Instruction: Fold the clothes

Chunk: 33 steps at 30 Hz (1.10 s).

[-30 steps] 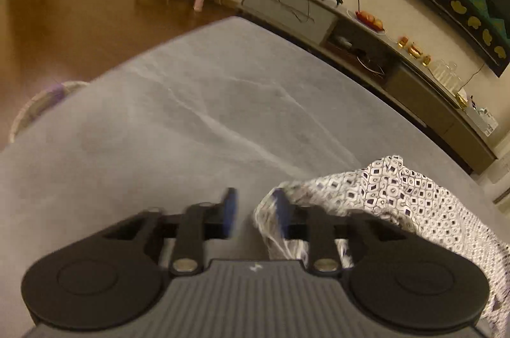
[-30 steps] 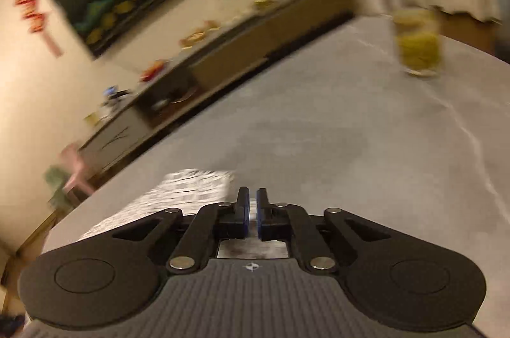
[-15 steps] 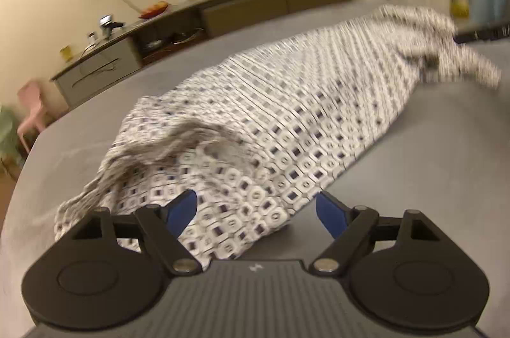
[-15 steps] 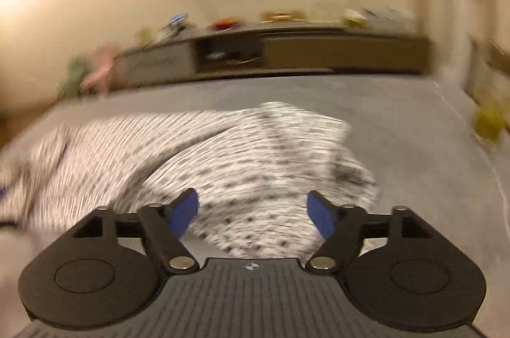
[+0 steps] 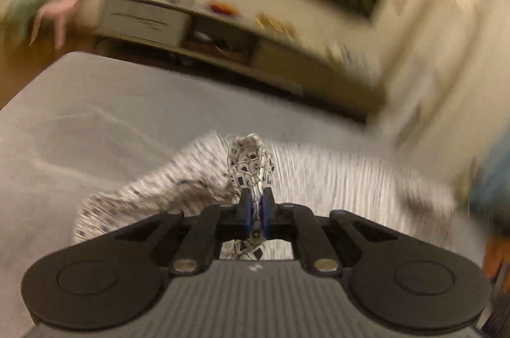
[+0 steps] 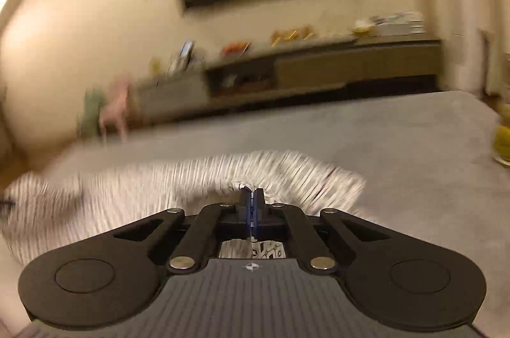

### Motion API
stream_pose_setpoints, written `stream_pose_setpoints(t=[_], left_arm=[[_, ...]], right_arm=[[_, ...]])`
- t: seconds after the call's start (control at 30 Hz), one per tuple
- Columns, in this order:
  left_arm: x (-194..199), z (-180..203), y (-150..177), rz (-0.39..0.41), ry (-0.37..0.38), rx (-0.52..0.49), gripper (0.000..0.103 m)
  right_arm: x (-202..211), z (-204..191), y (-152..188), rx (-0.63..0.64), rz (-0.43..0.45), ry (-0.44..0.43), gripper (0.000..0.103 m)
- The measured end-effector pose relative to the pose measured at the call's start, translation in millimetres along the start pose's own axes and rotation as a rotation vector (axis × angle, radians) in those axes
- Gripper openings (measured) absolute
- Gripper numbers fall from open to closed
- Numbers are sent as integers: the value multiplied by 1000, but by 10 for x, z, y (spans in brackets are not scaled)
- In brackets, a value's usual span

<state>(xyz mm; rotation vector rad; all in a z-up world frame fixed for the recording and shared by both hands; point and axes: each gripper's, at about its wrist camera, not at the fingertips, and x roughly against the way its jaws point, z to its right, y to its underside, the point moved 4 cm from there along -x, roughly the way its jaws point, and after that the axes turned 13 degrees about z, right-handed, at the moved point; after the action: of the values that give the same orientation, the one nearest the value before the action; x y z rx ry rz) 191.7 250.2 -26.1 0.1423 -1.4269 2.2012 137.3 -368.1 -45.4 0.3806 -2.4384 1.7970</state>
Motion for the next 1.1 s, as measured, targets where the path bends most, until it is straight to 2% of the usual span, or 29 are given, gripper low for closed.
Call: stream_pose_setpoints(t=[0.1, 0.2, 0.27, 0.3, 0.4, 0.47, 0.5, 0.57, 0.63, 0.67, 0.7, 0.73, 0.77, 0.8, 0.87, 0.93, 1.03, 1.1], left_arm=[[314, -343, -378, 104, -2, 214, 5], [546, -543, -569, 155, 12, 338, 5], [528, -592, -641, 154, 9, 366, 5], [390, -583, -681, 137, -9, 371, 5], [-202, -517, -865, 72, -55, 380, 5], [-484, -409, -1025, 58, -83, 365, 5], [-556, -339, -1102, 62, -79, 360, 5], [-562, -155, -1244, 104, -29, 341, 5], [-466, -30, -1299, 146, 10, 312, 5], [-385, -13, -1275, 157, 21, 302, 5], [-303, 3, -1252, 167, 33, 292, 5], [-235, 3, -1224, 173, 42, 288, 5], [-207, -28, -1197, 169, 42, 296, 5], [-204, -50, -1185, 162, 41, 304, 5], [-212, -89, -1171, 158, 26, 302, 5], [-234, -128, -1158, 151, 1, 305, 5], [-376, -228, -1178, 132, -51, 310, 5], [-493, -300, -1203, 118, -89, 306, 5]], right_arm=[[375, 301, -324, -118, 102, 33, 0], [746, 509, -441, -174, 152, 51, 0], [920, 645, -487, -205, 169, 65, 0], [908, 692, -488, -197, 161, 77, 0], [506, 776, -529, -157, 97, 112, 0], [163, 778, -626, -79, 74, 168, 0], [37, 790, -667, -42, 52, 194, 0], [-25, 774, -720, -73, 4, 168, 1], [131, 701, -614, -128, -27, 121, 4], [239, 671, -528, -158, -43, 101, 13], [345, 668, -379, -221, -61, 69, 34], [451, 664, -231, -285, -80, 37, 46], [502, 692, -80, -350, -105, 26, 66], [482, 751, 67, -409, -133, 30, 72], [393, 882, 307, -495, -173, 61, 71], [187, 1031, 393, -540, -173, 107, 72], [-159, 1234, 471, -625, -187, 188, 67], [-336, 1333, 483, -679, -183, 231, 45]])
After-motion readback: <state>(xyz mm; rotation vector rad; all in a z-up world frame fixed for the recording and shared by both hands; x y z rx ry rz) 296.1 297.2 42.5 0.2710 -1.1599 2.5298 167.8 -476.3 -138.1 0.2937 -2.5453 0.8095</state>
